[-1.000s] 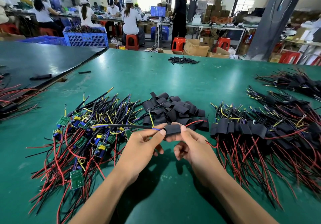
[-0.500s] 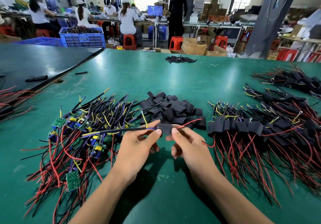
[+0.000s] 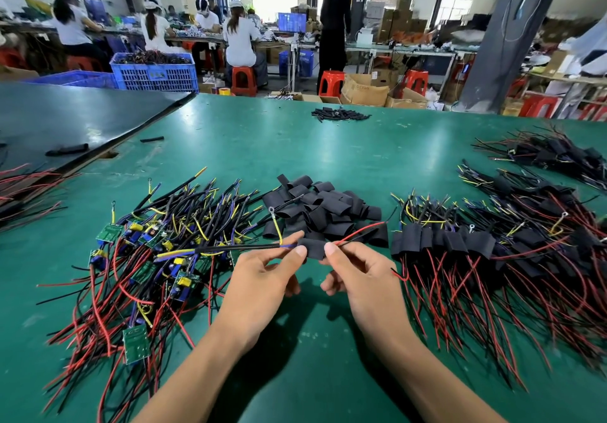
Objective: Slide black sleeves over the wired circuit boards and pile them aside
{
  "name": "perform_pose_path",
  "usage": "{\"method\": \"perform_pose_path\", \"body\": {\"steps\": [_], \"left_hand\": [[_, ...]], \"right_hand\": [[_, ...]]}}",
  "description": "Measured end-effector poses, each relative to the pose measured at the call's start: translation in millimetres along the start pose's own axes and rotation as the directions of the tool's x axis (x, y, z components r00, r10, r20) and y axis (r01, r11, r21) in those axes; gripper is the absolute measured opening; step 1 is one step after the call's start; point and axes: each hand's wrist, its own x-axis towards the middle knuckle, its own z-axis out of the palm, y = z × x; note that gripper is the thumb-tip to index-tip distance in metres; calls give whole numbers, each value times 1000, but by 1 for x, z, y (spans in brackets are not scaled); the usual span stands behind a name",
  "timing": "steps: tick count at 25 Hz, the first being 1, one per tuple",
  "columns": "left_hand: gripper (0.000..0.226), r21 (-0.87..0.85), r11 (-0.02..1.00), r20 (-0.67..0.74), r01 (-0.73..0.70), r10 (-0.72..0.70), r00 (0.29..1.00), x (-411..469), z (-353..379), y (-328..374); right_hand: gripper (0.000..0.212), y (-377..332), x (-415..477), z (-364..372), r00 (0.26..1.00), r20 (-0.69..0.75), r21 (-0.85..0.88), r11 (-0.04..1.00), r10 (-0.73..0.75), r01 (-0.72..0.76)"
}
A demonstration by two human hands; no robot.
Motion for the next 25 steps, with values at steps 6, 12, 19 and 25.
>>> {"method": "perform_pose_path", "body": {"steps": [6,12,19,25], "left_hand": [[11,-151,988,-131,-18,-2,991,3,3,1],[4,-110,993,-117,-38,25,993,1,1,1],[2,-63,998,-129,-1,-8,992,2,0,-2],[6,-62,997,-190,-44,32,981,5,-2,-2]], "right_hand": [[10,-5,-3,0,998,-45,-1,999,-44,44],[7,-4,-3,-1,999,-33,-20,1000,9,-9],[11,1,1,-1,997,19,77,994,80,-81],[11,-3,-1,3,996,39,34,996,77,-79]]}}
